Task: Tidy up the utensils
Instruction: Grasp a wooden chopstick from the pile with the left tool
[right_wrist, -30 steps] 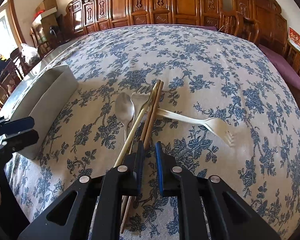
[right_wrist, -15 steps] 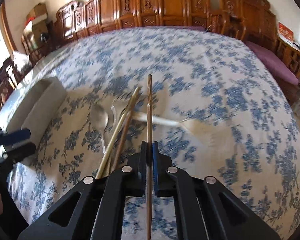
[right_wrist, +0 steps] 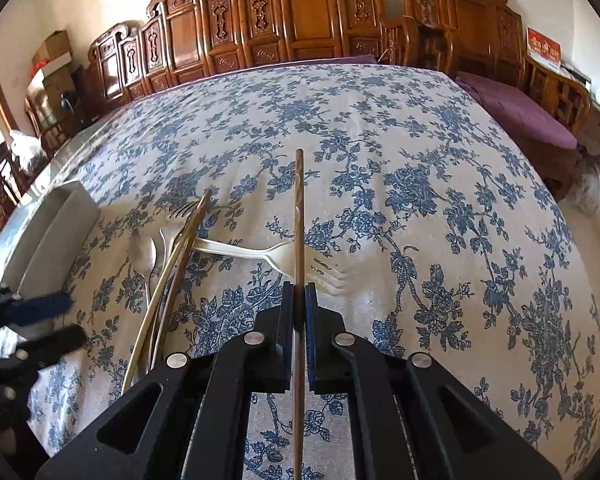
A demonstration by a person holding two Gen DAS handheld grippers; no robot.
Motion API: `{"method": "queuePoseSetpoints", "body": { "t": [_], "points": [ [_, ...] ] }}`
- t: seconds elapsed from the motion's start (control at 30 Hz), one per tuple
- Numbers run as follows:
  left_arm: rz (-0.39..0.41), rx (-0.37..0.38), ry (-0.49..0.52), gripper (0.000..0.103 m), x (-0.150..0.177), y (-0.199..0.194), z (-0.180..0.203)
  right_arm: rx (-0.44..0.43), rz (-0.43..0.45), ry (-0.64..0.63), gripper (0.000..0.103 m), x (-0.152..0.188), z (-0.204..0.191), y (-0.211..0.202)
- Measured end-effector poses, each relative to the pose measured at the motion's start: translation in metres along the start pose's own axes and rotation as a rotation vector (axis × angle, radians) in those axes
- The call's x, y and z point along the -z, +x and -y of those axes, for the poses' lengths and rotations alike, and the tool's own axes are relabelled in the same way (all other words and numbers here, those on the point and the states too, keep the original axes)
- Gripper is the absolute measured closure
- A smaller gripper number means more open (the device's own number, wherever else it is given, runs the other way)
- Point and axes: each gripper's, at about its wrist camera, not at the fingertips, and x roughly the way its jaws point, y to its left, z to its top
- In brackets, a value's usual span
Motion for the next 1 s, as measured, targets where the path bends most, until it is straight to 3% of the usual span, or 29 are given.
{"method": "queuePoseSetpoints", "body": {
  "t": [0.13,0.2,0.57,0.83,1.0],
  "points": [
    [-0.024,0.022,-0.008,0.08,-0.008,0.017,0.007,-0.012,0.005,0.023,0.097,-0.002,0.002,0.001],
    [-0.03,0.043,-0.016,0.094,-0.011,0.023,0.008,-0.023,0.006,0.025,0.097,-0.004,0.001,0.002],
    [-0.061,0.031,-0.037,0.094,-0.03,0.048,0.004,-0.064,-0.005,0.07,0.096,-0.004,0.011,0.005],
    [-0.089,-0.081,0.043,0.095,-0.036,0.057,0.02,-0.082,0.001,0.073,0.096,-0.006,0.009,0.004],
    [-0.097,-0.095,0.062,0.099,-0.038,0.057,0.023,-0.095,0.014,0.097,0.096,-0.008,0.013,0.001]
  ]
}}
